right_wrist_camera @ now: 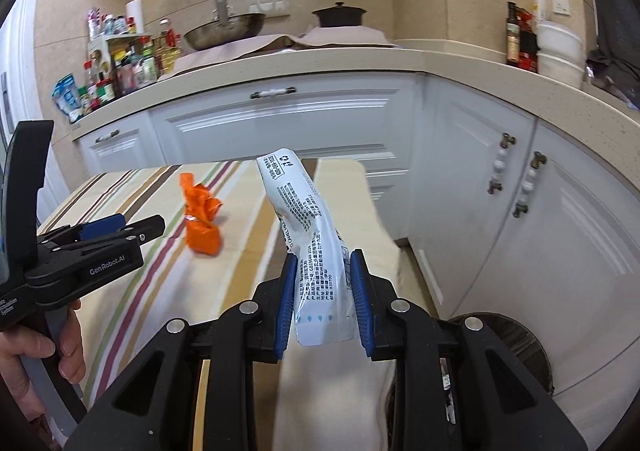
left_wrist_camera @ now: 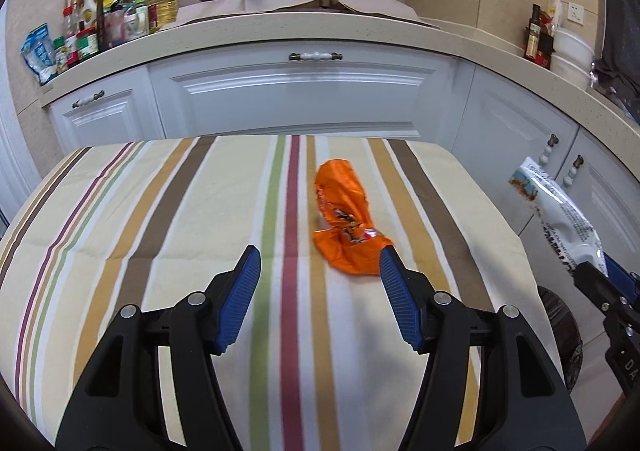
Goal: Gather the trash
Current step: 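Grasp the white snack wrapper with the right gripper while the left gripper grasps the orange bag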
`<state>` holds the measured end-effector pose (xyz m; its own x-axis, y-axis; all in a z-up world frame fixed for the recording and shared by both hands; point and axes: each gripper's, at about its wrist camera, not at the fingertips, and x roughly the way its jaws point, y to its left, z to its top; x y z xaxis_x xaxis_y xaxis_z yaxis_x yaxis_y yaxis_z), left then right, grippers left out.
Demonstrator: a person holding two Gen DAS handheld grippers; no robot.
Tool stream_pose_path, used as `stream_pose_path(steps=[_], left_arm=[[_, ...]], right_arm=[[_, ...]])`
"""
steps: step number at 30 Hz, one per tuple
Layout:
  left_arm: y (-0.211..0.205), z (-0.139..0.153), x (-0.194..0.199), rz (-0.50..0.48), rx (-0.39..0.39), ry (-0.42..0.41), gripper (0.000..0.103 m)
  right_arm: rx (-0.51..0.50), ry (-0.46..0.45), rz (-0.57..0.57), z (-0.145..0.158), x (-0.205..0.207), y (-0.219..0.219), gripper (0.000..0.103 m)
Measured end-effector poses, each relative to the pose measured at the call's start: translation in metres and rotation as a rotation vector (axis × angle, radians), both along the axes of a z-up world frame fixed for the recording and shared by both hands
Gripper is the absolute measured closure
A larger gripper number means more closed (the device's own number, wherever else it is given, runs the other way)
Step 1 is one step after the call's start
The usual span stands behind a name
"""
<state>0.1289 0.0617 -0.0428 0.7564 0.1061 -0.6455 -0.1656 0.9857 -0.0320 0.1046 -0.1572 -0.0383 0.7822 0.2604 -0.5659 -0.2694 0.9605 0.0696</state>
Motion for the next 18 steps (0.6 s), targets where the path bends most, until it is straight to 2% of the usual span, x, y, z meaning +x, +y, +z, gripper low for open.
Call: stream_pose_path(steps=[7,12,18], left_arm=[[-0.02,-0.007,0.027,-0.015,0.031,0.024,0.042],[-0.025,-0.018,0.049,0.0,0.04,0.07,0.042],[-0.025,-0.026,0.058,0.007,0.043,0.1,0.042]], right_arm=[[0.028,-0.002,-0.046,-0.003,0.005,-0.025,0.075],[0.044,0.006,-0.056,-0.009,0.007,-0.035,0.075],[0.053,0.015,-0.062,-0.012,0.009,-0.04,0.075]])
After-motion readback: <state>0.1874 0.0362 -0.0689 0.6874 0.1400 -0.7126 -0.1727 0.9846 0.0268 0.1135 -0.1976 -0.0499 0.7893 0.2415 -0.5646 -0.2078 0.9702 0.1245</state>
